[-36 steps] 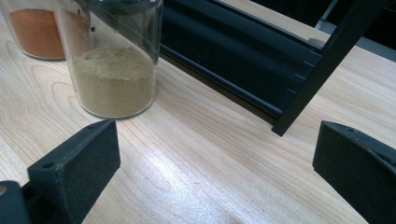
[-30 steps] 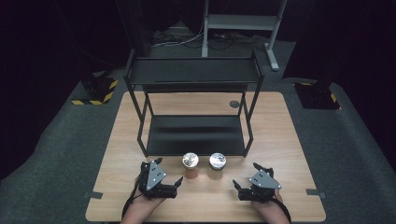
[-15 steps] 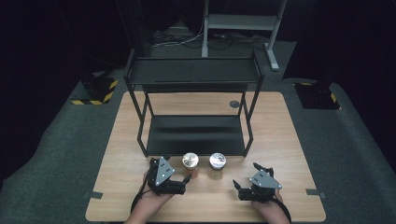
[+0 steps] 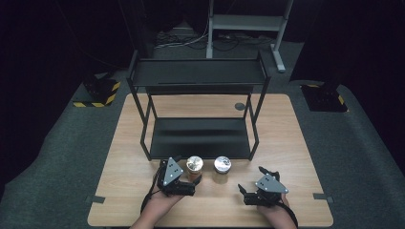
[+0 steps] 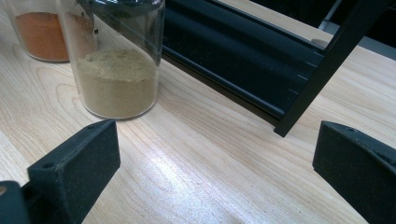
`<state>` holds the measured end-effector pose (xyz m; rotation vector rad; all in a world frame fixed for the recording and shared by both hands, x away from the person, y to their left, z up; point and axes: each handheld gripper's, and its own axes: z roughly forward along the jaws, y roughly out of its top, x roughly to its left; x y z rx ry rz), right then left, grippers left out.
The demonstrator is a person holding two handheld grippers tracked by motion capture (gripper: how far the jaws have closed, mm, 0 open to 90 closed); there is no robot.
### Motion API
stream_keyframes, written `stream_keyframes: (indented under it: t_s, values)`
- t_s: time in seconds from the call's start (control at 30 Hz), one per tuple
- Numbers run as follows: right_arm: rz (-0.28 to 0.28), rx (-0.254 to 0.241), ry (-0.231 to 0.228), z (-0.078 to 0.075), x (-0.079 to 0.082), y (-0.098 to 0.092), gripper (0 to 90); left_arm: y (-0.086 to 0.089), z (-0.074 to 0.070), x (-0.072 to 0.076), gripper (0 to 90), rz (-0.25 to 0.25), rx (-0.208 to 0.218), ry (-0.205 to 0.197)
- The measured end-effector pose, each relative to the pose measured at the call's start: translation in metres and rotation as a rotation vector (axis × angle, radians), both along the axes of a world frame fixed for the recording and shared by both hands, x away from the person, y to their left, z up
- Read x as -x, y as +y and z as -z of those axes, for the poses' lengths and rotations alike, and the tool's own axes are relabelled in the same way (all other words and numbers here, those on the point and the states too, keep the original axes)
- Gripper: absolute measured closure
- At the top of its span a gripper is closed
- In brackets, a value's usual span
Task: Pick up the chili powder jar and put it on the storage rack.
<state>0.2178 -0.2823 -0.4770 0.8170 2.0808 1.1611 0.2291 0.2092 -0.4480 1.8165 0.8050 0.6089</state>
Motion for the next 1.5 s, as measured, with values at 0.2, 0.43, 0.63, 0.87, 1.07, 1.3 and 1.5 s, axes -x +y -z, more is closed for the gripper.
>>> stream_keyframes:
  t_s: [0.2,0.43,0.63,0.87,1.07,1.3,1.5]
  values:
    - [-0.003,0.003,0.0,0.0,0.0,0.0,0.0,-0.002,0.005,-0.005,0.5,0.003,0.041,0.002]
    - [-0.004,0.002,0.001,0.0,0.0,0.0,0.0,-0.003,0.01,-0.01,1.6,-0.004,0.071,0.012]
    - [-0.003,0.001,0.001,0.0,0.0,0.0,0.0,-0.001,0.016,-0.014,12.2,-0.005,0.113,0.027]
    - [-0.003,-0.003,0.002,0.0,0.0,-0.001,0.0,0.001,0.02,-0.016,24.8,0.016,0.107,0.023]
    - [-0.004,-0.005,0.003,0.0,-0.001,-0.001,0.0,0.0,0.023,-0.014,32.1,0.02,0.098,-0.004]
    - [-0.005,-0.006,0.004,0.0,-0.001,-0.001,0.0,-0.001,0.021,-0.013,33.5,0.02,0.084,-0.014]
    - [-0.005,-0.009,0.004,0.0,-0.001,-0.002,0.0,0.001,0.016,-0.01,33.5,-0.001,0.096,-0.01]
